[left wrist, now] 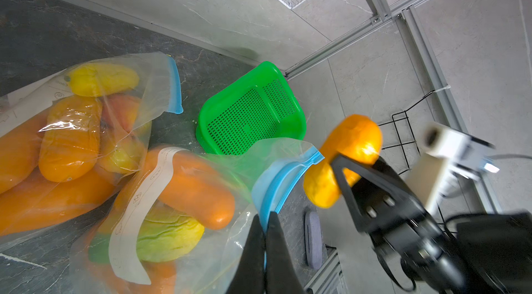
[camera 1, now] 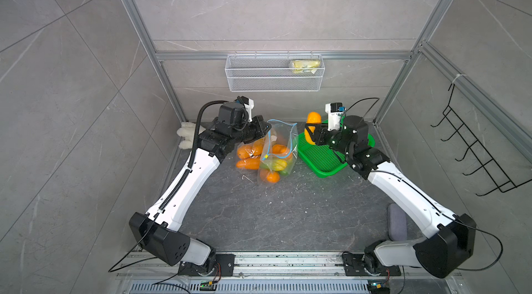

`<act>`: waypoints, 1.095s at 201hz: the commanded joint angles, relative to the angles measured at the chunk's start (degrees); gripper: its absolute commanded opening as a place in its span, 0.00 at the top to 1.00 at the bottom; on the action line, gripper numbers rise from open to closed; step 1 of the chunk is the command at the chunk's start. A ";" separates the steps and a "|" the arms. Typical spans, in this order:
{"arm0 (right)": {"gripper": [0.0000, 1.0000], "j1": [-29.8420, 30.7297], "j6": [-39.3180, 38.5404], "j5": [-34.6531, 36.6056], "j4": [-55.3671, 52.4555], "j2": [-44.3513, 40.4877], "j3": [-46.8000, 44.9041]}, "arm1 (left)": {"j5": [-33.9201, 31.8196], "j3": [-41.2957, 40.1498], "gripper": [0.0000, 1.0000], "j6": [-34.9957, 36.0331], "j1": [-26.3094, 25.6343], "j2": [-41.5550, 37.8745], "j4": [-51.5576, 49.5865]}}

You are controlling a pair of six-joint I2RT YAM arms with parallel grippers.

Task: Place the mango in a zip-top bag and seal the zipper
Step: Place the mango in the zipper food storage bag.

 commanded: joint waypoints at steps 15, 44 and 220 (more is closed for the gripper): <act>0.87 7.02 1.66 -8.00 25.94 5.08 -4.43 | 0.17 2.04 1.00 0.64 0.24 0.40 2.17; 0.85 8.62 1.57 -7.81 36.49 7.92 -8.08 | 0.77 2.51 1.00 0.36 0.24 0.65 1.98; 0.12 6.78 -38.48 3.28 -7.73 -4.50 -1.71 | 2.18 0.85 1.00 4.85 0.33 -1.62 1.11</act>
